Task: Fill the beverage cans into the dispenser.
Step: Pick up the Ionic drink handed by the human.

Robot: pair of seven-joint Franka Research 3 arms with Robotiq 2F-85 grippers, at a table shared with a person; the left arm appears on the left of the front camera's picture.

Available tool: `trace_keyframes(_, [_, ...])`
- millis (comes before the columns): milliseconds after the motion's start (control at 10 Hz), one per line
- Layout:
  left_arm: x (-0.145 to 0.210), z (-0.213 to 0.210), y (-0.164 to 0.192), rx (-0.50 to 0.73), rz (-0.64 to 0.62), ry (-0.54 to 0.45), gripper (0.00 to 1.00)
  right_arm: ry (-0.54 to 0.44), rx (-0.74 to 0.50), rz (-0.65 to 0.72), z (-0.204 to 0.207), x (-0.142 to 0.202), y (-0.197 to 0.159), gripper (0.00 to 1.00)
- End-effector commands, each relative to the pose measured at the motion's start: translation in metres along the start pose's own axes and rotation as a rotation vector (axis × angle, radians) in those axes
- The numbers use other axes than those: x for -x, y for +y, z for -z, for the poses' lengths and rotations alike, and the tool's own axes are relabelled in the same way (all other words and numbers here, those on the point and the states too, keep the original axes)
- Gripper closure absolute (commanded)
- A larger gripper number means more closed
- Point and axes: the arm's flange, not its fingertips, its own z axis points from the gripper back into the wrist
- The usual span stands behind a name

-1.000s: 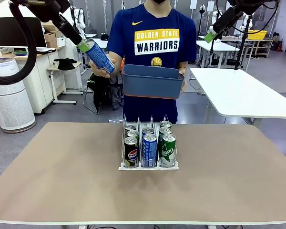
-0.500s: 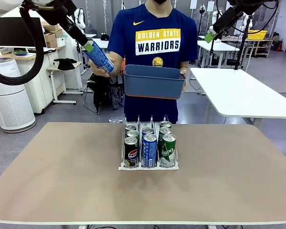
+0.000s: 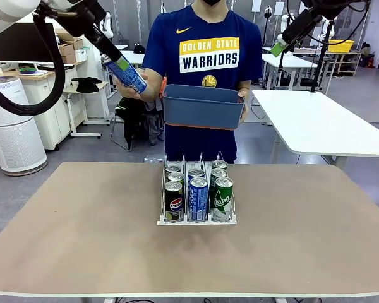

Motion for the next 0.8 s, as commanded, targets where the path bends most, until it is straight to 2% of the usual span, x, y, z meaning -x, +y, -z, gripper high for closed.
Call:
trace_keyframes(0, [0.000,-0.002,-0.001,-0.002,0.002,-0.002,0.00,-0.013,-0.006,-0.010,0.000,0.002,0.000,0.00])
trace_keyframes(700, [0.001,0.012,0.003,-0.005,-0.016,0.017,0.00,-0.013,-0.006,-0.010,0.000,0.002,0.000,0.00])
